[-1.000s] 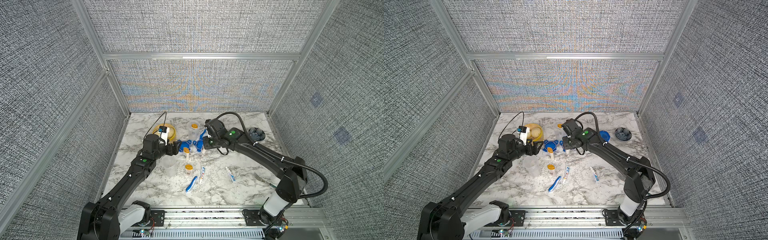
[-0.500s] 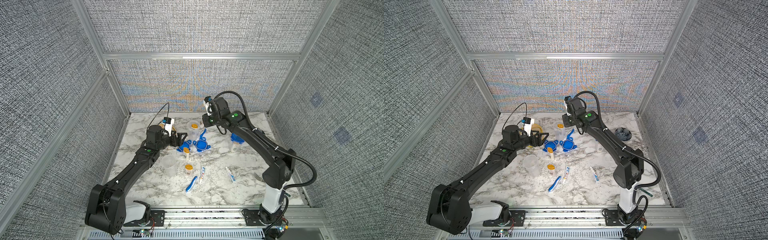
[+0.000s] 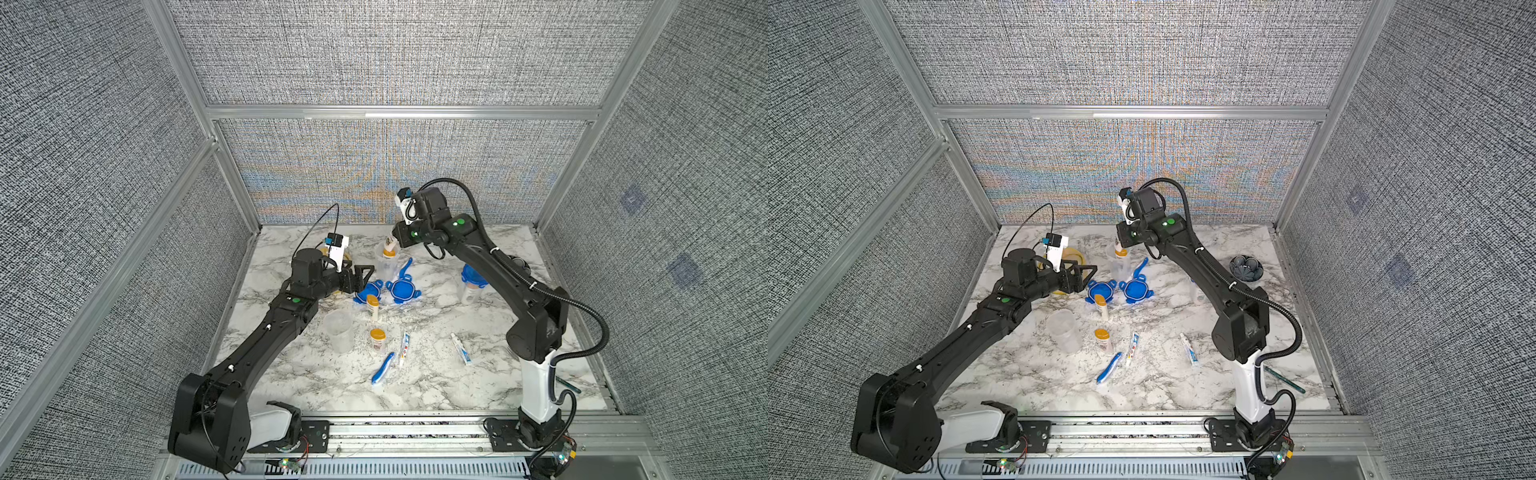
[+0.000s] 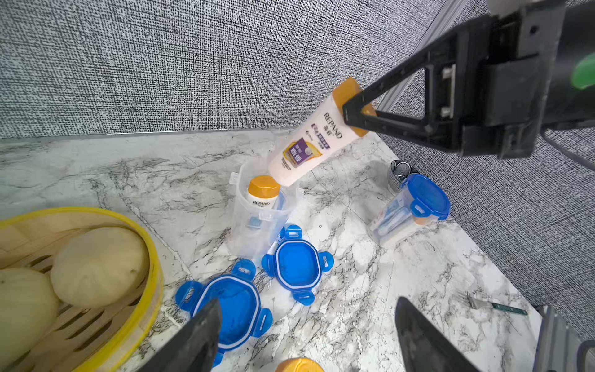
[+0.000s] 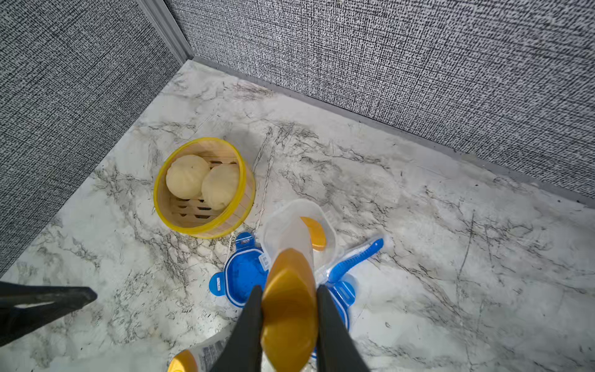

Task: Pack away toiletry kits
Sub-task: Place the toiletry item into the container.

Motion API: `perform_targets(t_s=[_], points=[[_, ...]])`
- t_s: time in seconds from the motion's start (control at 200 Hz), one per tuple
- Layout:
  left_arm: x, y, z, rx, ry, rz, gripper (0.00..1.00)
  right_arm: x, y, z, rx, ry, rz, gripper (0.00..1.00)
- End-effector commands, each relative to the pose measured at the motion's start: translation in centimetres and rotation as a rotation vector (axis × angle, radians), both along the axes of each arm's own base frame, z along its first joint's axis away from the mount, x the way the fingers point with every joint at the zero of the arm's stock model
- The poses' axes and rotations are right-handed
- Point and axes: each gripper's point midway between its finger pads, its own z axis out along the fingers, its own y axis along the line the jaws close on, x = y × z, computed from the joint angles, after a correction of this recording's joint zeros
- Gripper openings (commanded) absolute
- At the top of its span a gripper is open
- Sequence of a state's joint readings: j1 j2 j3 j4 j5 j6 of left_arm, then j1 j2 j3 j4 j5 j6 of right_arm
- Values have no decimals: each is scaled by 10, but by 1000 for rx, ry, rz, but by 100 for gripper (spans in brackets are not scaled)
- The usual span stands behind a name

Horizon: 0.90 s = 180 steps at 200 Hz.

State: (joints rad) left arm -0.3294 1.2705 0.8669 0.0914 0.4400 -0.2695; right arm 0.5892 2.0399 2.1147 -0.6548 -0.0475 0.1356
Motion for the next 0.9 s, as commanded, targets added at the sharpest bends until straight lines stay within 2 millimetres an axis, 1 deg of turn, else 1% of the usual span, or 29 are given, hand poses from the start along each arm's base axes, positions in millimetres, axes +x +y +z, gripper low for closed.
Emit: perform_targets(t_s=[0.0, 0.23, 0.415, 0.625, 0.816, 0.896], points=[[0, 1, 2, 10, -16, -1, 83, -3, 2, -3, -9, 14, 42, 8], [-2, 3, 0, 20, -9, 5, 83, -1, 9, -23, -33, 66, 106, 7], [-4, 5, -1, 39, -2, 6, 83, 2, 23, -40, -39, 110, 183, 7], [-5, 4, 0, 39, -1, -1, 83, 13, 35, -69, -86, 124, 217, 7], [-10, 5, 2, 24, 6, -3, 83, 20, 35, -93, -147, 134, 219, 8], [-11, 4, -1, 23, 12, -3, 83, 23, 33, -103, -178, 132, 218, 9]])
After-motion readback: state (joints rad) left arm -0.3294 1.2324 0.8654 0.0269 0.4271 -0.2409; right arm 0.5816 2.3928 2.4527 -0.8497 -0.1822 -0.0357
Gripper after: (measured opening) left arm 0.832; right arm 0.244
